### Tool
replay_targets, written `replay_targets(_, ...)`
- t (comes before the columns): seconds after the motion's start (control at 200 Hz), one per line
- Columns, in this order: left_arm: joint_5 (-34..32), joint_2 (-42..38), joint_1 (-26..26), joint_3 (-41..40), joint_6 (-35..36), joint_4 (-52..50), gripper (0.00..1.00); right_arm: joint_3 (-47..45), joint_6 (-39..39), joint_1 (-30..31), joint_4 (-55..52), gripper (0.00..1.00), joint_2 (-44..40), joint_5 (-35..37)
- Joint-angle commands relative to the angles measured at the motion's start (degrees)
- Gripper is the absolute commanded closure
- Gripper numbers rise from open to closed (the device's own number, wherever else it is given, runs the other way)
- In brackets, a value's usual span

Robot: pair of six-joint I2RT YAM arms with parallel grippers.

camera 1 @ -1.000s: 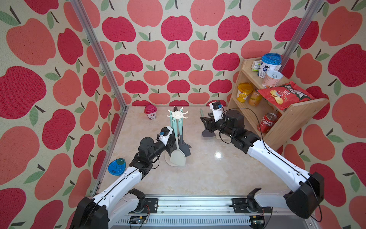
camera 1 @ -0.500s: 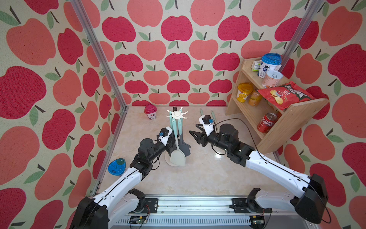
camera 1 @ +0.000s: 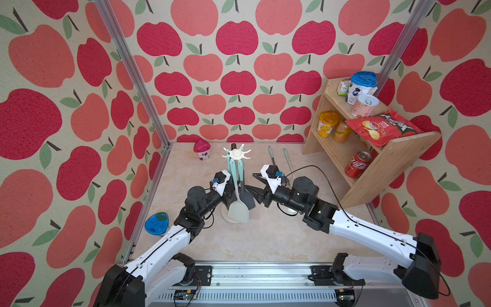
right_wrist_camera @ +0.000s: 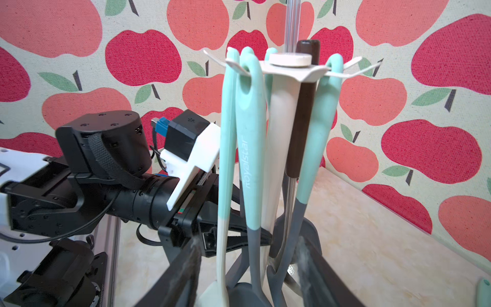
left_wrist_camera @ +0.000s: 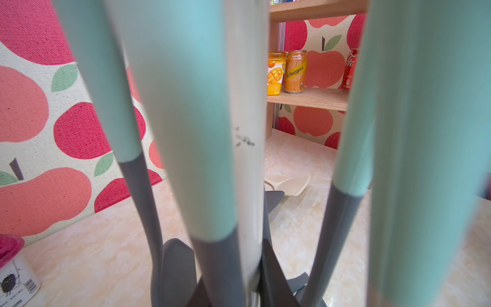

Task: Take the spatula off the kitchen utensil rack
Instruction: Take off the spatula from the rack.

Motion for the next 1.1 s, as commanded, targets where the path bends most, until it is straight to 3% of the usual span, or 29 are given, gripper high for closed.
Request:
replay_targets(0.0, -2.63, 1.7, 0.01, -3.06, 2.08, -10.69, 1.0, -0.55, -0.83, 0.36, 3.55, 0.4, 0.28, 0.73)
replay_targets(0.75, -2.32, 1.62, 0.01, -2.63, 3.03, -11.14, 1.0, 3.71, -4.25, 0.37, 6.98, 0.48, 8.86, 1.79)
replay_targets(1.095, -2.07, 1.33, 0.01, -2.79, 2.83, -11.3, 1.0, 3.54, -4.65, 0.36, 7.06, 0.52, 8.98, 2.79)
